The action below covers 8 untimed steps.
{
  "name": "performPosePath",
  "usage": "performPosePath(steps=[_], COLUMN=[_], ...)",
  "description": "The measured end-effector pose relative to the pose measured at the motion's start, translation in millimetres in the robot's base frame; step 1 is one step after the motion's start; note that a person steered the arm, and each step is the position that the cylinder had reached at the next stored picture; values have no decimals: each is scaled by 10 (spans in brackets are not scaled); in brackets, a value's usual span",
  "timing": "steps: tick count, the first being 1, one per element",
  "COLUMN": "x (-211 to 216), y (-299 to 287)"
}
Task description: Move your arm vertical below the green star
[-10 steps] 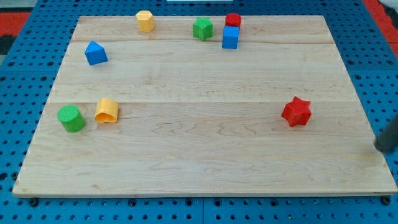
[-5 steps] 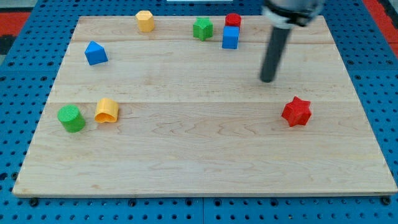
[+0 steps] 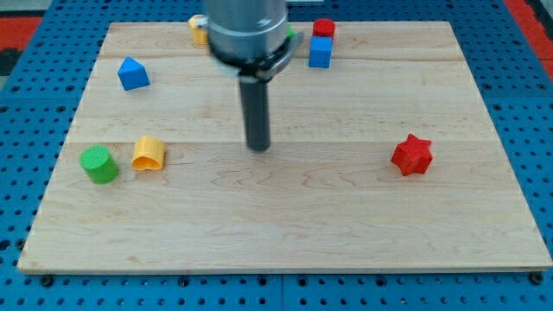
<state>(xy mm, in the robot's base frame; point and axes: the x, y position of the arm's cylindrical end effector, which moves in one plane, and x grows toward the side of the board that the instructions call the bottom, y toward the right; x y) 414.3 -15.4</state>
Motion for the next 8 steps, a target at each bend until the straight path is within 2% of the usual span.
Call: performPosePath(steps=[1, 2, 3, 4, 5, 6, 7, 8], x=[-1261, -149, 273, -880, 118, 1315, 375, -813], y=[102, 152, 322, 323, 323, 339, 500, 522])
